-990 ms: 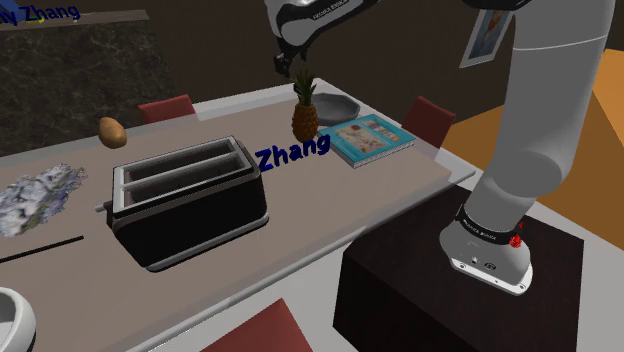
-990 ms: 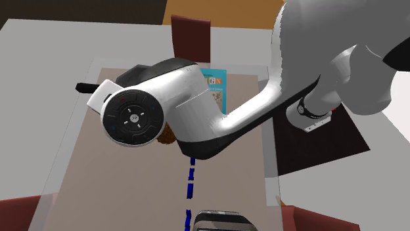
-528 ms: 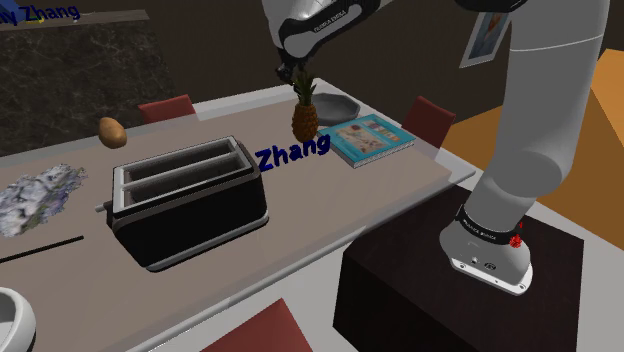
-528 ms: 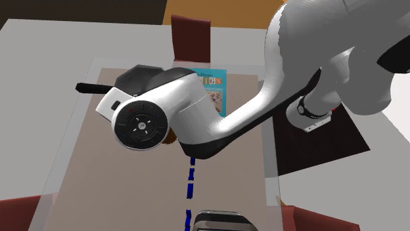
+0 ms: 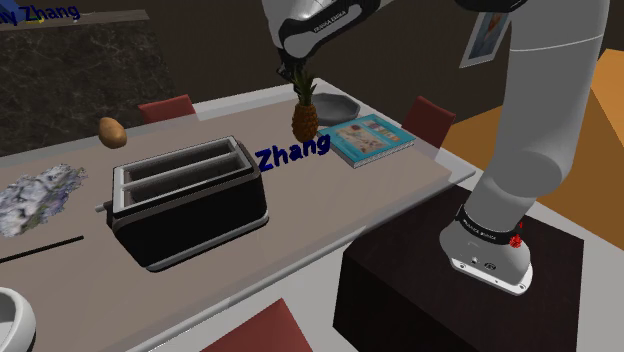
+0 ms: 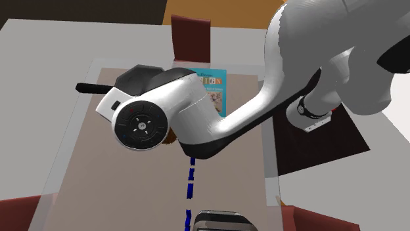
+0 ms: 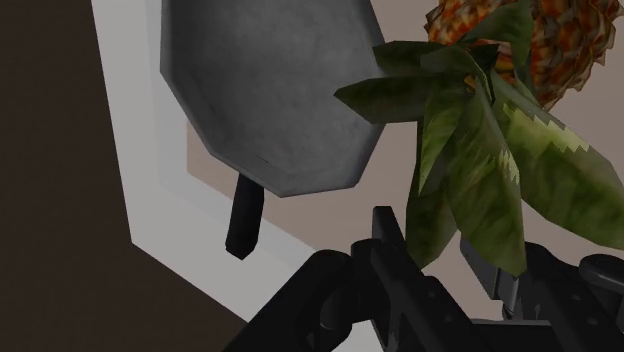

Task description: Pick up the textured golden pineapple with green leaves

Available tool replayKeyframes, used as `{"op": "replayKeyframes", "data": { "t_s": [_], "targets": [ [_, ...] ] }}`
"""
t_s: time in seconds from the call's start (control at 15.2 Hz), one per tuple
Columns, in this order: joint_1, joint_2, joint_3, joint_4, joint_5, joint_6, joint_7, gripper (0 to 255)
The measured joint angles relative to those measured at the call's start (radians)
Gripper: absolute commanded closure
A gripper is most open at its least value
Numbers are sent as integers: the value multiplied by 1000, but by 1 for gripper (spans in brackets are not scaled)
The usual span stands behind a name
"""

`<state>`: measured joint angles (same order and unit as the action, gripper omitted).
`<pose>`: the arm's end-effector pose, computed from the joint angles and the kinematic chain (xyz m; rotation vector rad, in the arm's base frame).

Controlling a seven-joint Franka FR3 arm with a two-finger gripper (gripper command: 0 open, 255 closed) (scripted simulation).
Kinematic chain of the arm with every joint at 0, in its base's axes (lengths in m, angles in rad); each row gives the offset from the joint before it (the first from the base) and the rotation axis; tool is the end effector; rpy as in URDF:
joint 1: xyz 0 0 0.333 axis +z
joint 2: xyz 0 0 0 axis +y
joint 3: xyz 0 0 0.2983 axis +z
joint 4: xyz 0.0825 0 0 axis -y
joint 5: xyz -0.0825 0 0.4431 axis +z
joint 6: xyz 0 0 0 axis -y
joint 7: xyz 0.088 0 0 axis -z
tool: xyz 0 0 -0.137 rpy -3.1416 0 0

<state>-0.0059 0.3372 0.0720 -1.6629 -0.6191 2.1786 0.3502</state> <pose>0.7304 0.0083 0.3688 2.6502 0.0321 0.3771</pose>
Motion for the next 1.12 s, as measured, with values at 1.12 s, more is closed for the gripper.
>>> {"op": "replayKeyframes", "data": {
  "t_s": [1.12],
  "targets": [
    [1, -35, 14, 130, 52, -148, -94, 255]
  ]
}}
